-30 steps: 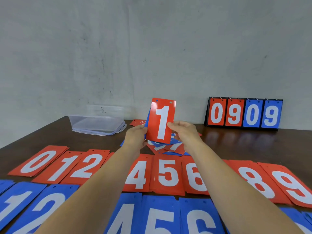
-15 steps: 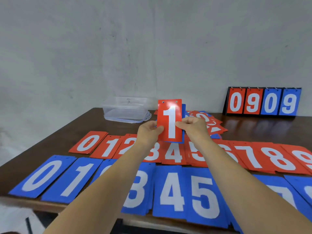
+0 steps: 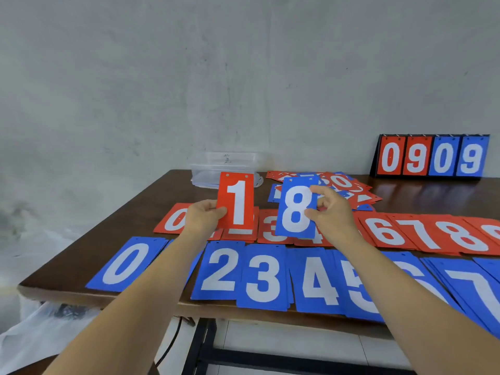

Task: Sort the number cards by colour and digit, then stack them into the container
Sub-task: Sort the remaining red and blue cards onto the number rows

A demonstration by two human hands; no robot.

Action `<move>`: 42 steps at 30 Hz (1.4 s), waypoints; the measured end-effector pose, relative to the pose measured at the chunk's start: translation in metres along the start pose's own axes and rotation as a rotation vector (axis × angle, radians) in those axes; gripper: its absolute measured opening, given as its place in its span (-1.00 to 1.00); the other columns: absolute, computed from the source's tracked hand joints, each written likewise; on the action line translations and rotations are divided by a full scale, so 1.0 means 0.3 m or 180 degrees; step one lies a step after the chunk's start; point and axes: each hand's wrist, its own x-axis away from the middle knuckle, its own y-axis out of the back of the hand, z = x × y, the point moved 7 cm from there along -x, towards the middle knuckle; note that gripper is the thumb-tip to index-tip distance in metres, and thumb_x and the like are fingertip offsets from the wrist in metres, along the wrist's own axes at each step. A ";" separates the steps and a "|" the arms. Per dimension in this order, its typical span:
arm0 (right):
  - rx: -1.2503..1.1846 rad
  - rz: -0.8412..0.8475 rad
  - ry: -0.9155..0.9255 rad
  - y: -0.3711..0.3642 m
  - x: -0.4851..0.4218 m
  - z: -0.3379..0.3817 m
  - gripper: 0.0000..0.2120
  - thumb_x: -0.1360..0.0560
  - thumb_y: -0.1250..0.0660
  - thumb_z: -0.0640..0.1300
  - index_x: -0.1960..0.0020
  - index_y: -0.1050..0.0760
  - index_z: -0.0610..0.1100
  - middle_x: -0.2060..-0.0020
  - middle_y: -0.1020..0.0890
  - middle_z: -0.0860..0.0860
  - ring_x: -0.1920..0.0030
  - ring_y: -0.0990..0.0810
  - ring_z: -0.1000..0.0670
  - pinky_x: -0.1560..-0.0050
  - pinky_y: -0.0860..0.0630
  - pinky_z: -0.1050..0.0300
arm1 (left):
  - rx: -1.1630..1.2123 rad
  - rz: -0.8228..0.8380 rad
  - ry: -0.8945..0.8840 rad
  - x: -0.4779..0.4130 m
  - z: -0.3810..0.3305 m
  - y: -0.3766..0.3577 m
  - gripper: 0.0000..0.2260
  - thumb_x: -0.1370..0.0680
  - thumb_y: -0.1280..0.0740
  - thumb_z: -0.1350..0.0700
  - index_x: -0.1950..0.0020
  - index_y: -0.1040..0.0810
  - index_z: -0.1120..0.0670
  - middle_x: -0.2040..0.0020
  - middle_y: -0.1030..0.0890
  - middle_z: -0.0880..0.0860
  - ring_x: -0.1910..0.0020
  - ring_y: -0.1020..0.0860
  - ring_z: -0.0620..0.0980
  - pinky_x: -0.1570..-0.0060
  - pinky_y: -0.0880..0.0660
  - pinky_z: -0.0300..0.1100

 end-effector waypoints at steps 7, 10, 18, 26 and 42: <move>-0.0101 -0.0067 -0.0093 0.016 -0.004 -0.022 -0.31 -0.47 -0.41 -0.33 -0.50 -0.23 -0.01 0.15 -0.63 -0.25 0.04 -0.62 -0.20 0.00 -0.60 -0.12 | -0.0515 -0.0406 0.0146 -0.114 0.065 0.192 -0.78 -0.58 -0.34 0.17 -0.21 -0.58 0.17 -0.08 -0.66 0.14 0.00 -0.63 0.10 -0.08 -0.57 0.01; -0.0008 -0.0019 -0.0105 0.013 -0.006 -0.020 -0.34 -0.48 -0.41 -0.31 -0.48 -0.25 -0.01 0.12 -0.60 -0.33 0.03 -0.60 -0.27 0.02 -0.58 -0.14 | -0.0756 -0.0451 0.0186 -0.150 0.095 0.210 -0.70 -0.58 -0.35 0.19 -0.30 -0.53 0.21 -0.16 -0.63 0.17 -0.09 -0.61 0.14 -0.11 -0.56 0.01; 0.0100 0.0033 -0.0175 -0.006 -0.027 -0.043 -0.43 -0.49 -0.41 -0.27 -0.44 -0.32 -0.06 0.11 -0.63 -0.23 0.02 -0.63 -0.17 0.07 -0.63 -0.04 | -0.2377 -0.0397 -0.0114 -0.178 0.114 0.170 -0.66 -0.57 -0.35 0.14 -0.30 -0.52 0.25 -0.16 -0.62 0.18 -0.11 -0.58 0.12 0.00 -0.45 -0.17; 0.0068 -0.0003 -0.0225 0.011 -0.008 -0.067 -0.43 -0.49 -0.41 -0.27 -0.44 -0.33 -0.05 0.11 -0.62 -0.15 0.03 -0.63 -0.09 0.07 -0.63 -0.04 | -0.3364 -0.0434 -0.0361 -0.179 0.102 0.148 -0.75 -0.55 -0.37 0.07 -0.18 -0.56 0.15 -0.02 -0.63 0.11 0.04 -0.60 0.09 0.14 -0.54 -0.10; -0.0171 -0.0171 -0.0342 0.221 0.082 -0.093 -0.50 -0.49 -0.42 -0.26 -0.39 -0.38 -0.10 0.06 -0.64 -0.12 -0.01 -0.65 -0.08 0.09 -0.64 -0.04 | -0.3361 -0.0180 -0.0677 -0.001 -0.039 -0.086 -0.51 -0.52 -0.37 -0.16 -0.35 -0.46 0.09 -0.18 -0.60 0.08 -0.08 -0.57 0.08 0.16 -0.53 -0.09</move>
